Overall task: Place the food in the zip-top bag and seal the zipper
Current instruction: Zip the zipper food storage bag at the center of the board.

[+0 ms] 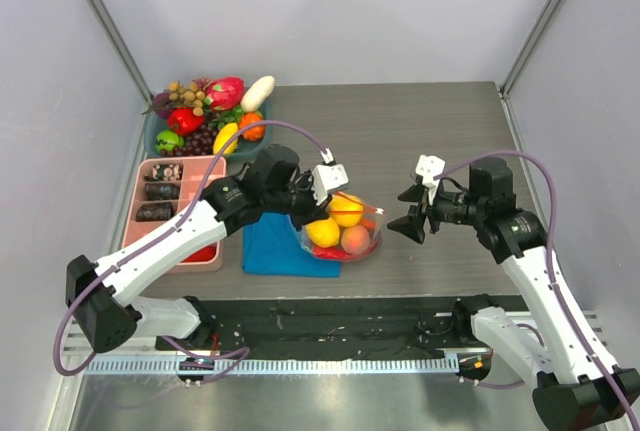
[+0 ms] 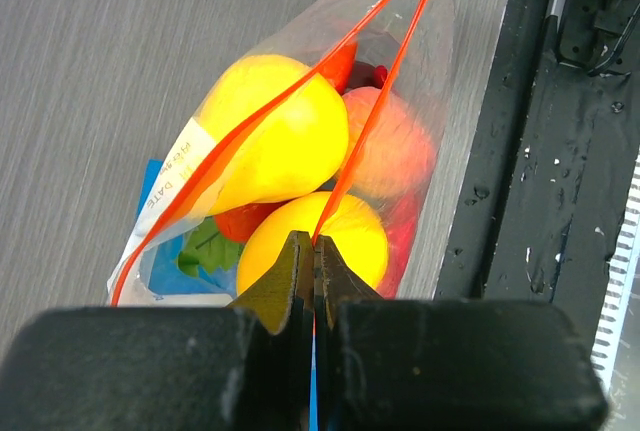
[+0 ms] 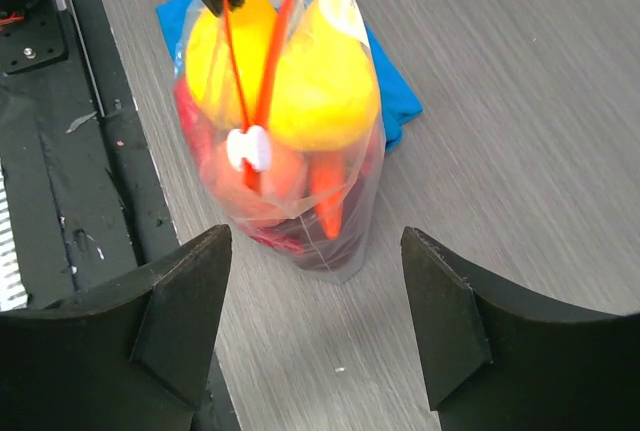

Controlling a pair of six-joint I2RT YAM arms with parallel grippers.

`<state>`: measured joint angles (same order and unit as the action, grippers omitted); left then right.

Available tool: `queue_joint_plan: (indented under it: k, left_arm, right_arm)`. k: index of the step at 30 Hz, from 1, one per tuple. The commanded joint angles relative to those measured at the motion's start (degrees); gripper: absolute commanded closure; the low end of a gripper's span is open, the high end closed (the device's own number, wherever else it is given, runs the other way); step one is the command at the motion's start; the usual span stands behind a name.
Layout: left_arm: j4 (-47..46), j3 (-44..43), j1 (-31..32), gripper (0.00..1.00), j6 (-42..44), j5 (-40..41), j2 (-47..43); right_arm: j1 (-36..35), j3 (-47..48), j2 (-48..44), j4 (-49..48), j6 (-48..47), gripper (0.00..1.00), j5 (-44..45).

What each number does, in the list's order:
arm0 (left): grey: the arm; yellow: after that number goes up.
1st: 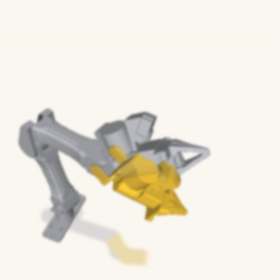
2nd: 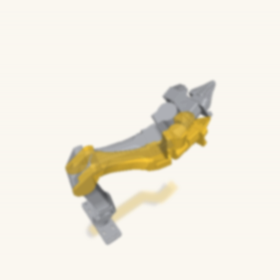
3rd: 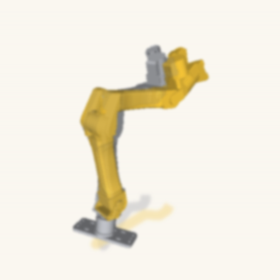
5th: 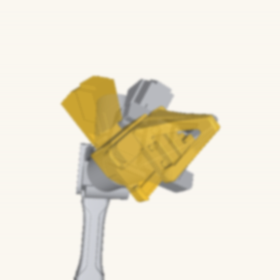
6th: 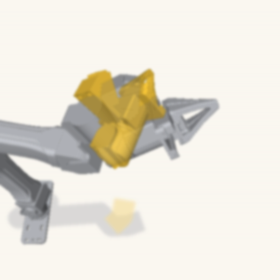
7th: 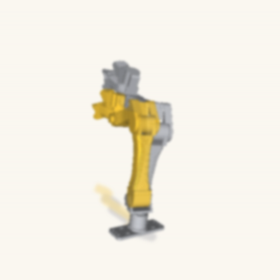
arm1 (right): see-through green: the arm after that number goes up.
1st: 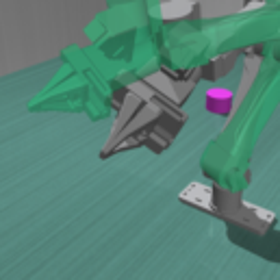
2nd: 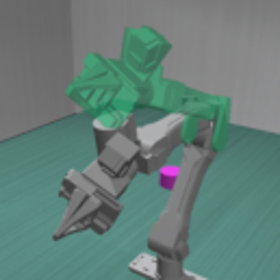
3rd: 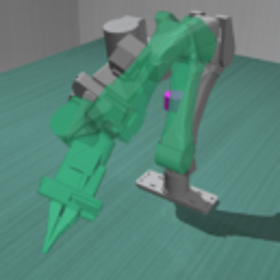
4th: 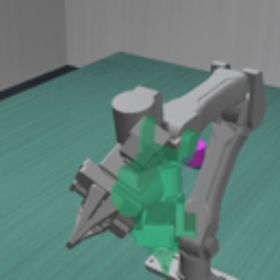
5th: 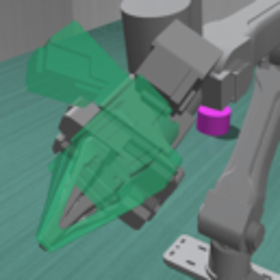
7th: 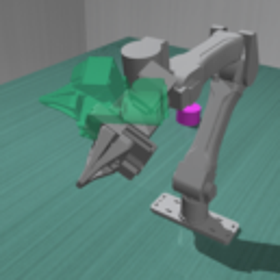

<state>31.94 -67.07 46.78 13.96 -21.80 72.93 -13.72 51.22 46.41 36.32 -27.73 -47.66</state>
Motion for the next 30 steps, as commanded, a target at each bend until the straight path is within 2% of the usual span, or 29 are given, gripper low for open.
queue_joint_plan:
  k: [1,8,11,14,20,21,23,25,29,30]
  left_arm:
    - [-2.15,-2.45,-0.29,1.00,0.55,-1.40,0.11]
    - [-1.62,-3.68,-0.20,1.00,0.28,-1.93,0.90]
    - [-1.62,-3.68,-0.29,1.00,0.28,-1.93,0.81]
    - [-1.71,-3.95,-0.38,1.00,0.11,-1.84,0.99]
    - [-1.97,-3.77,-0.73,1.00,0.19,-2.01,0.73]
    - [-1.97,-3.86,-0.82,1.00,0.19,-2.02,0.55]
    - [-2.24,-3.86,-0.82,1.00,1.59,-2.54,0.29]
    - [-2.41,-4.38,-0.73,0.93,3.09,-3.33,-0.50]
    - [-6.01,-8.24,-0.47,0.66,4.85,-3.78,-0.77]
    - [-6.10,-9.56,-0.29,0.65,5.55,-3.51,-0.16]
  right_arm:
    - [-0.17,-4.36,-0.27,-12.38,-0.75,0.27,-2.00]
    - [-0.26,-8.85,-0.71,-23.91,3.38,0.31,-6.48]
    - [-0.70,-9.56,-0.80,-25.33,2.86,0.36,-7.44]
    - [-0.79,-9.91,-0.62,-24.63,-0.22,0.44,-8.15]
    - [-0.70,-8.86,0.43,-21.38,-3.65,0.74,-9.03]
    - [-0.79,-8.77,0.61,-21.29,-3.65,0.86,-9.12]
    - [-0.70,-8.59,0.61,-21.11,-3.74,0.99,-8.94]
    - [-0.79,-8.42,0.43,-21.20,-3.48,0.99,-9.03]
    - [-0.70,-7.89,0.61,-20.76,-2.60,0.99,-9.21]
    - [-0.70,-7.72,0.87,-20.67,-2.51,0.99,-9.29]
